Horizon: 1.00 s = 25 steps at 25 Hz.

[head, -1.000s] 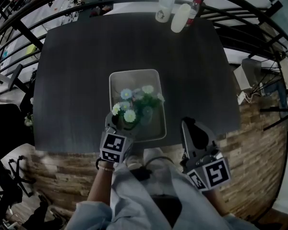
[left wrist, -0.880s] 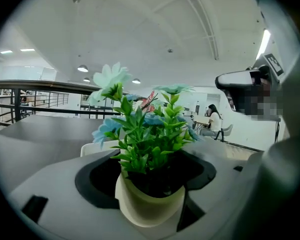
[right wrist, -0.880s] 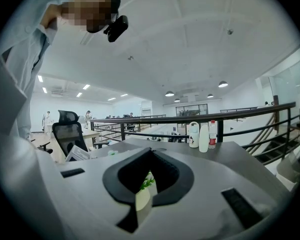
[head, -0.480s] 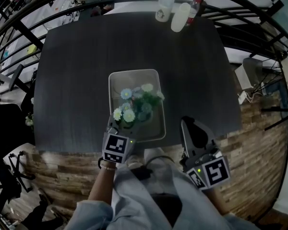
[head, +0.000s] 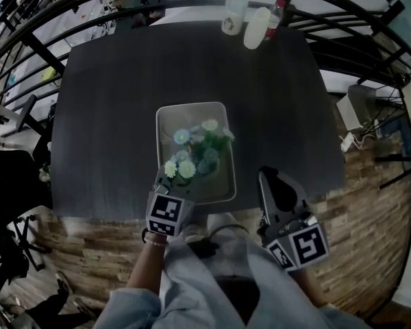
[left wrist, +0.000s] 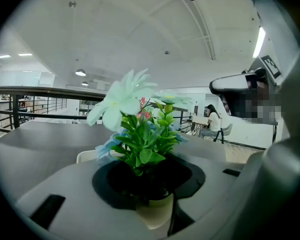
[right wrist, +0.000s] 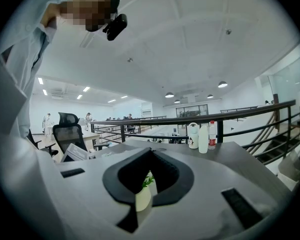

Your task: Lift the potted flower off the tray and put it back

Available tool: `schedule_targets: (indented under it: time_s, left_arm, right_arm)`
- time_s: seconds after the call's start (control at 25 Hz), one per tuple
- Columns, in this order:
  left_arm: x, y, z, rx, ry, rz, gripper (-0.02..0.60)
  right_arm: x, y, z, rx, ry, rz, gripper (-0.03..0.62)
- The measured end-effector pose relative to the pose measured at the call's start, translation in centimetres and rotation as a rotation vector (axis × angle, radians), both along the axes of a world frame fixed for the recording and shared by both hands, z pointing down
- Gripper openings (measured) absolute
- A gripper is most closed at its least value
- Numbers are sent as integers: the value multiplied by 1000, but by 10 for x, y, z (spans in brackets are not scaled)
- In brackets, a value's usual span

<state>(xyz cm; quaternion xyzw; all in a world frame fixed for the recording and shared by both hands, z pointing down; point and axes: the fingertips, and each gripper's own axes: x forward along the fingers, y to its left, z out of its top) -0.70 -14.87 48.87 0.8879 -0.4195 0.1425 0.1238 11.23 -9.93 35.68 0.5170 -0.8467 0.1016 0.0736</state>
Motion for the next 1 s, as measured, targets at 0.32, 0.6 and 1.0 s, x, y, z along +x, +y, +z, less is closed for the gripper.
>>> schedule_targets:
  time_s: [0.32, 0.6, 1.0]
  left_arm:
    - [1, -4, -27, 39, 13, -12, 144]
    - [2, -5, -58, 82, 6, -6, 141]
    - [-9, -1, -101, 126, 26, -35, 132]
  right_arm:
    - [0, -2, -8, 47, -10, -6, 3]
    - [2, -4, -21, 89, -19, 1, 3]
    - [1, -13, -38, 147, -34, 4, 3]
